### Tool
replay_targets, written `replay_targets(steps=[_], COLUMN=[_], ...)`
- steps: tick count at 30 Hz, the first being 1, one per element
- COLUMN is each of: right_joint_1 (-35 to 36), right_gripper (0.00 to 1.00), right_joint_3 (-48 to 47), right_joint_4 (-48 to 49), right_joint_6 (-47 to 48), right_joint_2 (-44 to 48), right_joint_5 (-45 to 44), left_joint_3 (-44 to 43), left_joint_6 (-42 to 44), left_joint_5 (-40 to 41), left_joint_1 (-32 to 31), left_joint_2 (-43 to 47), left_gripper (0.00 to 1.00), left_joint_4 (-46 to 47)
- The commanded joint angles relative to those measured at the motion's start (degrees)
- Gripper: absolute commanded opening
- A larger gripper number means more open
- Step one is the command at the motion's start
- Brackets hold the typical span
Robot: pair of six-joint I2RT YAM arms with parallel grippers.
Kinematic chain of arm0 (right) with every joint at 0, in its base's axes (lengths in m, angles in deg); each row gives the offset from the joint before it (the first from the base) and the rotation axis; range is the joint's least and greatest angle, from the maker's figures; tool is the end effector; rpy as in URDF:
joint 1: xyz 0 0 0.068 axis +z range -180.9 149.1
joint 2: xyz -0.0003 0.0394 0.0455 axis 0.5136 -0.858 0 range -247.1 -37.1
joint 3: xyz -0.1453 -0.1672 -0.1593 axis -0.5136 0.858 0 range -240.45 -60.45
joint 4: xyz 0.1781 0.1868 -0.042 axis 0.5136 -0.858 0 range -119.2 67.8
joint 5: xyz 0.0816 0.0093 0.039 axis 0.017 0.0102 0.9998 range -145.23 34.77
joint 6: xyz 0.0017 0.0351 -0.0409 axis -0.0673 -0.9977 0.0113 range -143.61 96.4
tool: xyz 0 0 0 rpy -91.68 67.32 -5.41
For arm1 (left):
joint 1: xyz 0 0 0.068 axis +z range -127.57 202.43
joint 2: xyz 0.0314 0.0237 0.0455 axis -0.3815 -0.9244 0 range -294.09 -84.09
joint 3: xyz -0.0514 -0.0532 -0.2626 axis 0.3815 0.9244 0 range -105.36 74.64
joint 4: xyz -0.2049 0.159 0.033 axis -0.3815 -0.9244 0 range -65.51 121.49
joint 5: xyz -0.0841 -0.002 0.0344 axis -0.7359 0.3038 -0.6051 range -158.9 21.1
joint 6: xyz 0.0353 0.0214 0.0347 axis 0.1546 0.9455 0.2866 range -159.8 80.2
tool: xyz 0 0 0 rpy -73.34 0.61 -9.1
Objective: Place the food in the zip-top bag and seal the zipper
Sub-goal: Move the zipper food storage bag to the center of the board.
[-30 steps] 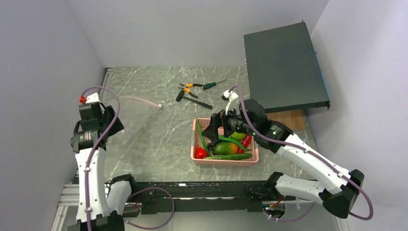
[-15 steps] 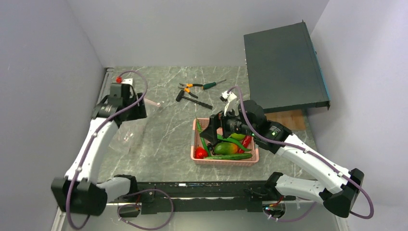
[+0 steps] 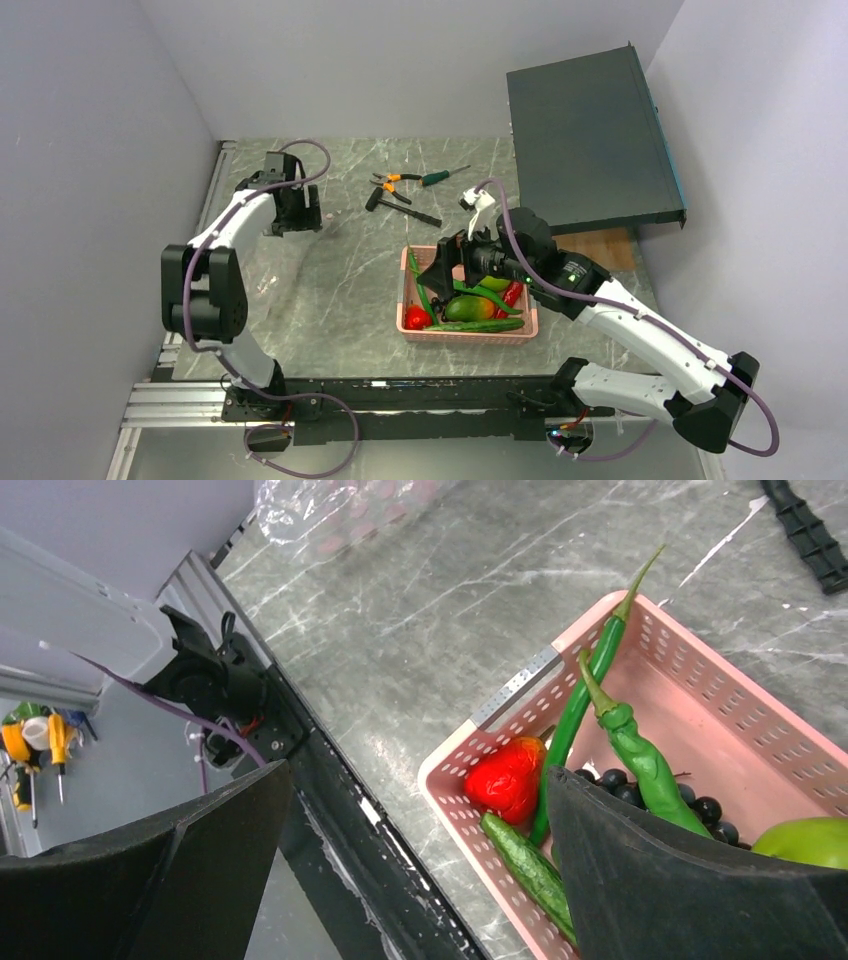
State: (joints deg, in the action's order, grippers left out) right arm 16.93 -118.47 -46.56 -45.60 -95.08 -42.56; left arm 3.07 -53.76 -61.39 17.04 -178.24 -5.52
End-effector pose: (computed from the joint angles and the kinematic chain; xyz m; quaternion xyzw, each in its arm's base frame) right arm 0.1446 0.1713 0.3527 -0.2450 0.8005 0.3846 0.3890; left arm 0.3426 -0.0276 0.2438 -0.0891 0.9589 0.0183 0.2686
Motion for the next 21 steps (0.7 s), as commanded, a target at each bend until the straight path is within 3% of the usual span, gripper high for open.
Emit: replay_targets(steps=[1, 7, 15, 21], right_joint_1=[0.18, 0.16, 1.3, 4.42], right_gripper=[1.0, 1.0, 1.0, 1.0], right_joint_3=[-4.23, -4.39, 6.22, -3.99], right_joint_4=[-0.57, 0.4, 15.96, 5.53], right_joint_6=[-1.37, -0.09, -2.29, -0.78], right_joint_2=[-0.4, -1.71, -0.44, -10.39], right_joint_5=[-3.82, -8.83, -1.32, -2.33], left_joint_3=[-1.11, 10.44, 35.47, 32.26], left_joint_6=[3.19, -2.18, -14.86, -15.47], left_joint_5=[-11.63, -23.33, -32.37, -27.87], left_joint_1=[2.95, 3.67, 0.69, -0.5], left_joint_2=[-4.13, 0.29, 29.19, 50.44], left_gripper=[0.86, 0.84, 0.87, 0.9], left_joint_4=[1.71, 0.44, 8.54, -2.5])
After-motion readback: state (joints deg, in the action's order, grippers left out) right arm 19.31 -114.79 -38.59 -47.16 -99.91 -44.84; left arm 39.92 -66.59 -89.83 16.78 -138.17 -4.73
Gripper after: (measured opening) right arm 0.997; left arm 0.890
